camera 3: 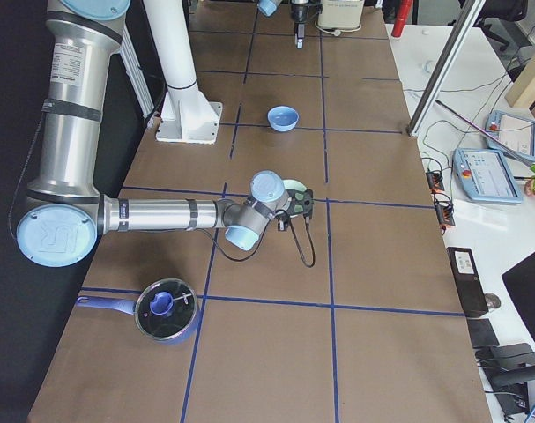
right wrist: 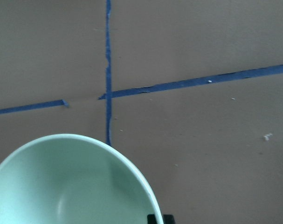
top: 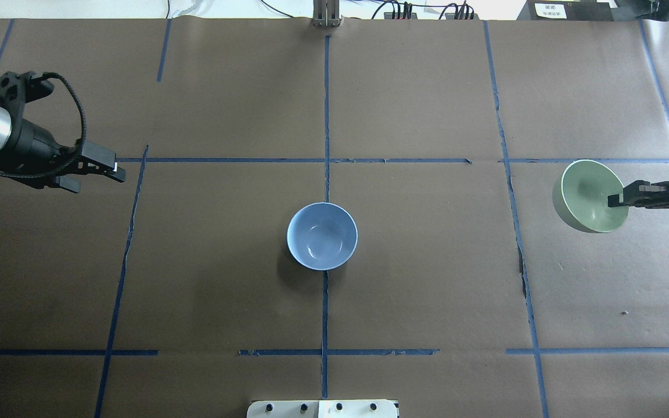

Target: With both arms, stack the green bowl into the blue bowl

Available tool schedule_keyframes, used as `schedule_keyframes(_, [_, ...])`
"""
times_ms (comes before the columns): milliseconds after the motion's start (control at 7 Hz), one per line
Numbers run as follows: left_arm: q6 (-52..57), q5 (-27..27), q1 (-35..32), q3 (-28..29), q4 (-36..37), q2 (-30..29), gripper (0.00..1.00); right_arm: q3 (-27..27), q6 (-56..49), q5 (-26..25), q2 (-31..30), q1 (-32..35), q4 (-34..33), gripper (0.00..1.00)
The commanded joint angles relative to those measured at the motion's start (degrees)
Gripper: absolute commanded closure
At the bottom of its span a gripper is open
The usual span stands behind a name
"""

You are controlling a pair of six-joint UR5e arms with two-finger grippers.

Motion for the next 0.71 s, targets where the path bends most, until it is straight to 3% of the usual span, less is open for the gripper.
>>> schedule_keyframes(0, [2.8, 6.5, -0.7, 0.1, -0.4, 3.2, 0.00, 1.4, 5.3, 1.0, 6.0, -2.2, -0.4, 1.00])
schedule_keyframes(143, [3.1, 11.4, -0.8, 1.4, 0.0, 4.9, 0.00, 1.5, 6.3, 0.4, 9.0, -4.7, -0.9, 1.00])
schedule_keyframes(286, [4.3, 12.2, -3.5, 2.2, 0.3, 6.4, 0.00, 1.4, 9.4, -0.5, 12.4, -6.4, -1.2, 1.00])
schedule_keyframes(571, [26.3, 11.8, -10.3, 4.7, 5.4, 7.4, 0.00, 1.6, 10.6, -5.3, 17.6, -11.3, -4.0, 1.00])
